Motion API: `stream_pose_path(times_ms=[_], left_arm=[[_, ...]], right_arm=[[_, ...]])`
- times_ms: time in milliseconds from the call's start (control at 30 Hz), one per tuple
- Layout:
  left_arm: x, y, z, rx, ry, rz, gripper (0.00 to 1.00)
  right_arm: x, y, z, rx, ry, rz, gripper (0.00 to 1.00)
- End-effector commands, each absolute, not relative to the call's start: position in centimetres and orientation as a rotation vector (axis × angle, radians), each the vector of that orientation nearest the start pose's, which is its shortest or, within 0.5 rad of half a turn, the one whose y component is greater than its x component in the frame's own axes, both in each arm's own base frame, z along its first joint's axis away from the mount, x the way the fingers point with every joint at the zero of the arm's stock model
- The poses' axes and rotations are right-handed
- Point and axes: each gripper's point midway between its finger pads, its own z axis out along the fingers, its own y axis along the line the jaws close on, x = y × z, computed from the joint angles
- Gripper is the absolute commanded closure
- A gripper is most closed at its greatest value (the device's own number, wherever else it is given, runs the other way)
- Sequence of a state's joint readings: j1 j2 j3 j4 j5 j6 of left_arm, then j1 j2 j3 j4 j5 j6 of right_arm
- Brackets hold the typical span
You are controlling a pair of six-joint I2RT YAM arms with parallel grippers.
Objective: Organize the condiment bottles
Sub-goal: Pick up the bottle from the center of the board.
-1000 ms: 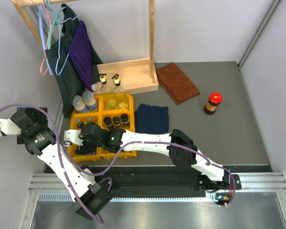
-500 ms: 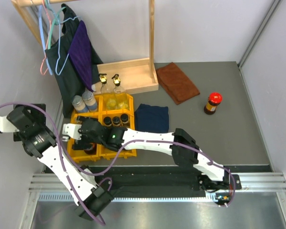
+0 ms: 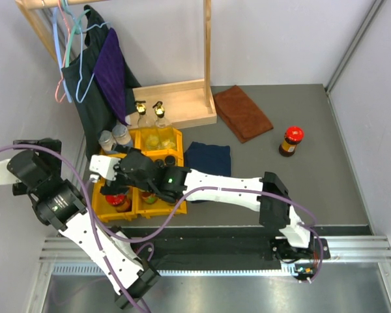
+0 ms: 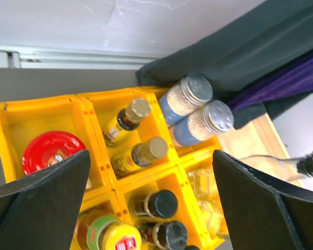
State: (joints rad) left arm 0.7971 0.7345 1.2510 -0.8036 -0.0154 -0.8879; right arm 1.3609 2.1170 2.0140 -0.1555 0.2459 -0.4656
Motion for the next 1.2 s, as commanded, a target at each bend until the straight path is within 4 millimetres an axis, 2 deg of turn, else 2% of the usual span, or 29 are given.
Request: stream_pose_path(times_ms=[0,167,233,333,367,400,433,467,500,533,567,600,633,667,700,733,767,833,867,933,1067,1100,1133,1167], left_arm=[[18.7,14.1,38.3,-1.336,1.231,-0.075,0.01],[19.1,13.0,39.1,-1.262,1.251,-0.115,0.01],[19.1,12.6,39.6,-1.242,1.247,-0.131,0.01],[19.7,11.6,40.6,-1.186,1.25,-0.196,0.01],[20.1,10.6,40.9,-1.148,1.267,-0.242,0.01],[20.3,10.3,41.1,-1.128,1.269,-0.263,0.01],[20.7,9.8,41.7,-1.087,1.268,-0.294,0.01],[21.0,9.3,41.9,-1.044,1.278,-0.321,0.01],[21.7,7.7,42.2,-0.955,1.323,-0.398,0.01],[22.1,6.9,43.3,-0.87,1.316,-0.425,0.01],[22.6,6.5,42.8,-0.846,1.332,-0.47,0.01],[22.9,5.2,42.9,-0.79,1.354,-0.534,0.01],[23.1,4.8,43.1,-0.763,1.35,-0.565,0.01],[23.4,4.6,43.2,-0.723,1.347,-0.581,0.01],[23.4,4.2,43.3,-0.695,1.349,-0.594,0.01],[23.6,3.4,43.4,-0.656,1.366,-0.627,0.01],[23.6,3.0,43.9,-0.612,1.357,-0.633,0.01],[23.7,1.9,44.3,-0.546,1.369,-0.674,0.02],[23.8,1.5,44.8,-0.519,1.37,-0.685,0.02],[23.9,0.5,45.4,-0.453,1.379,-0.719,0.02],[24.2,-0.5,46.3,-0.381,1.388,-0.751,0.03],[24.1,-0.8,46.5,-0.364,1.386,-0.761,0.03],[24.1,-1.4,46.9,-0.33,1.38,-0.778,0.03],[24.1,-1.7,47.0,-0.313,1.381,-0.794,0.03]], right_arm=[[18.9,58.5,32.5,-1.235,1.21,0.391,0.01],[20.6,56.1,34.4,-1.158,1.231,0.307,0.01],[21.9,54.8,34.8,-1.114,1.264,0.274,0.01],[23.6,52.2,35.6,-1.048,1.323,0.252,0.01],[24.1,51.4,35.0,-1.04,1.346,0.233,0.01],[24.5,50.0,36.2,-0.99,1.36,0.231,0.01],[25.5,48.8,36.5,-0.955,1.379,0.216,0.01],[26.0,47.8,35.6,-0.949,1.41,0.194,0.01],[26.3,46.0,37.0,-0.883,1.428,0.201,0.01],[27.1,44.6,37.0,-0.849,1.452,0.187,0.01],[27.5,43.4,37.3,-0.818,1.468,0.183,0.01],[27.8,42.1,35.8,-0.794,1.517,0.172,0.01],[27.7,40.2,37.3,-0.74,1.521,0.188,0.01],[28.3,38.6,36.0,-0.723,1.56,0.16,0.01],[28.3,37.2,35.6,-0.68,1.594,0.156,0.01],[27.9,35.1,37.0,-0.627,1.589,0.168,0.01],[28.1,33.7,35.4,-0.618,1.623,0.136,0.01],[27.8,30.7,34.8,-0.544,1.669,0.112,0.01],[27.3,28.5,34.9,-0.503,1.681,0.116,0.01],[27.1,25.4,33.6,-0.405,1.756,0.105,0.01],[25.9,18.8,32.0,-0.192,1.817,0.108,0.01],[26.2,17.1,31.6,-0.134,1.831,0.086,0.01],[26.1,15.9,31.0,-0.102,1.847,0.069,0.01],[26.0,14.9,29.5,-0.07,1.884,0.051,0.01]])
